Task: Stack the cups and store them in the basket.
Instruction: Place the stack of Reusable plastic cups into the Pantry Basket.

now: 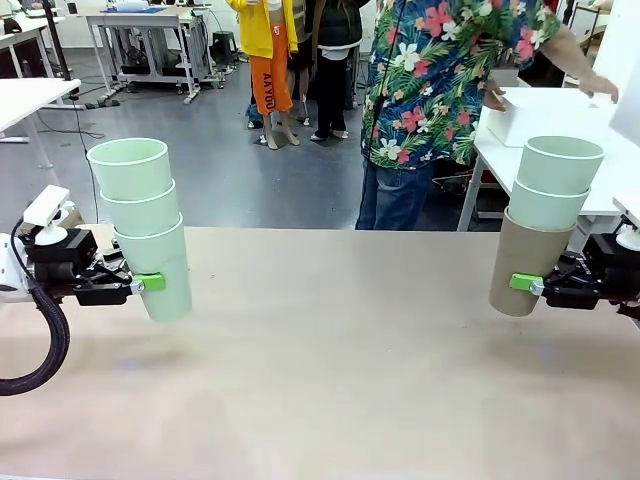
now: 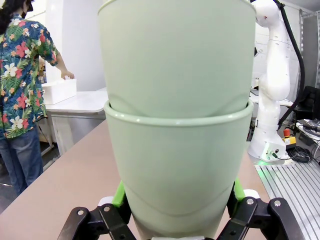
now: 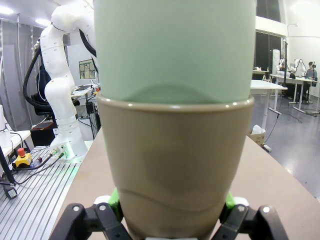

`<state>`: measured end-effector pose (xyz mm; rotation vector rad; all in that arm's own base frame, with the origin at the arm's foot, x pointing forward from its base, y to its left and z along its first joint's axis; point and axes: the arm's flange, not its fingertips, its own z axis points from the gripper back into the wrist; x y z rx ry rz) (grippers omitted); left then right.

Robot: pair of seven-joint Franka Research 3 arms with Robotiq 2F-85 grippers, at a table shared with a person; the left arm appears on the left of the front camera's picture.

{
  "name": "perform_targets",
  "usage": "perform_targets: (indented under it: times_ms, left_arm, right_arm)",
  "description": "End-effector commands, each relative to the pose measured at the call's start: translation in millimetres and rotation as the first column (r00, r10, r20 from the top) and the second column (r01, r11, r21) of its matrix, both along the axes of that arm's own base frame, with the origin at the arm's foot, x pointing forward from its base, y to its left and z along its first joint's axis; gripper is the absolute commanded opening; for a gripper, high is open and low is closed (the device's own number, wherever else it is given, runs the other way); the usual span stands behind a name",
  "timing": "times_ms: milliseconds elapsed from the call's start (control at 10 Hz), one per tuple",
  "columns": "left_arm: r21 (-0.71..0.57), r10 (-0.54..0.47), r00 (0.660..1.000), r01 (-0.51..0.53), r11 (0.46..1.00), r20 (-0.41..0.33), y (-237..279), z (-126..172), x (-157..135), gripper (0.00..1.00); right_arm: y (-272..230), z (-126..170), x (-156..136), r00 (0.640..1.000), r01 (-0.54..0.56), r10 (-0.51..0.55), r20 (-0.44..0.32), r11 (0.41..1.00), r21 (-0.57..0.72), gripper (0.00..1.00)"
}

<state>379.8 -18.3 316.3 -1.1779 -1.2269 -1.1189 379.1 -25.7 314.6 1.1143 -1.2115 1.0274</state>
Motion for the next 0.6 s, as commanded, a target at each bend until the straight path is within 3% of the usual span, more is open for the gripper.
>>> perform_targets:
  times_ms: [0,500]
  left_arm:
    - [-0.007,-0.004,1.0,0.004,1.0,0.003,-1.0,5.1,0.1,0.87]
    - [-0.007,-0.004,1.0,0.004,1.0,0.003,-1.0,5.1,0.1,0.87]
  right_arm:
    - [0.4,4.6,1.2,1.0,0.009,-0.009,0.009,1.0,0.005,0.83]
    - [0.4,4.6,1.2,1.0,0.009,-0.009,0.009,1.0,0.005,0.83]
